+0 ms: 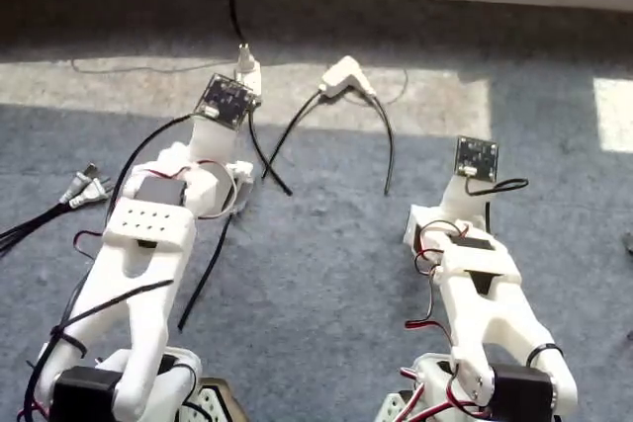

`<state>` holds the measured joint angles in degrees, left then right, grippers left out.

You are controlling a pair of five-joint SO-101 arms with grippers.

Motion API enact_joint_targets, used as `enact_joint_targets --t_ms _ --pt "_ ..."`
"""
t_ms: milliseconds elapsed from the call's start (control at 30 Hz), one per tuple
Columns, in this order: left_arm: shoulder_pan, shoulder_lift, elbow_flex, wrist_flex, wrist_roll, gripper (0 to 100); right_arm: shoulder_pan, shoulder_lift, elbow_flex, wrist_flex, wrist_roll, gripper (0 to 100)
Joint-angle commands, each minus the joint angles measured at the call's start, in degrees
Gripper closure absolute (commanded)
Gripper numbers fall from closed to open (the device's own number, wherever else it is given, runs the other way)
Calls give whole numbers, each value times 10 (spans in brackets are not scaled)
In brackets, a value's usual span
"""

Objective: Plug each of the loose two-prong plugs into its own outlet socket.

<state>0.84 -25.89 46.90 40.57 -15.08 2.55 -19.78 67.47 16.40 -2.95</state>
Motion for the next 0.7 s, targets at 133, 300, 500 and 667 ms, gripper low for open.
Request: enact_joint_targets --t_ms 133,300,500,667 --pt "-29 203 -93 -62 -3 775 -6 -2 -28 -1 6 991" --pt "-25 339 -240 39 0 775 -12 -2 -28 -1 8 991" --pt "13 421 -340 155 1 779 -13 -2 -28 -1 25 991" --pt "79 422 -346 220 1 780 -13 -2 -28 -1 25 991"
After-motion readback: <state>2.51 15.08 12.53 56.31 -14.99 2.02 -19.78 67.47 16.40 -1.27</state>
